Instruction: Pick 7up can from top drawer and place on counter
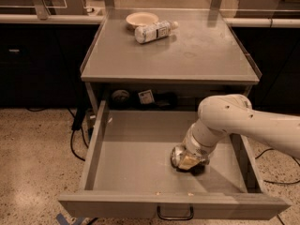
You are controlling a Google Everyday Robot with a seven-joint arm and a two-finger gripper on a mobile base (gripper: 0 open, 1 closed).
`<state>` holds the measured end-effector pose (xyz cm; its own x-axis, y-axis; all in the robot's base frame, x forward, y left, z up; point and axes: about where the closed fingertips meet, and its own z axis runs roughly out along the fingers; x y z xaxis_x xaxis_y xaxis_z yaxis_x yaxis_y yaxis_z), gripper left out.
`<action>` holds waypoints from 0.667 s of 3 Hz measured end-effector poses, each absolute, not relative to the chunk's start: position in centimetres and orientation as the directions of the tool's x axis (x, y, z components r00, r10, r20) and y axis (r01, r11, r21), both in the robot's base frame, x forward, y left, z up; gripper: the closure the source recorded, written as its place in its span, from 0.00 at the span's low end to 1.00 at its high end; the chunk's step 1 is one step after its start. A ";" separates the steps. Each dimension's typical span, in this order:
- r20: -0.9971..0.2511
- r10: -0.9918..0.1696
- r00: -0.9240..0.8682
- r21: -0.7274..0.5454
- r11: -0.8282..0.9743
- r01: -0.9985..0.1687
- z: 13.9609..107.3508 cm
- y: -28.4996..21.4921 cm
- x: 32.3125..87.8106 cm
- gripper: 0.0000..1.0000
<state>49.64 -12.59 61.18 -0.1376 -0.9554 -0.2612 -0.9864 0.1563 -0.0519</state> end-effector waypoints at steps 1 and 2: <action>-0.240 -0.964 -0.111 -0.063 0.130 -0.989 63.7 -12.5 49.6 1.00; -0.222 -0.973 -0.061 -0.106 0.086 -0.991 69.1 -12.1 49.8 1.00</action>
Offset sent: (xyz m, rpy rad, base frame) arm 0.0049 0.0086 0.1472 -0.0748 -0.1039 0.1158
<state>49.77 -12.10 69.05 -0.0609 -0.9732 -0.2219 -0.9906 0.0863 -0.1064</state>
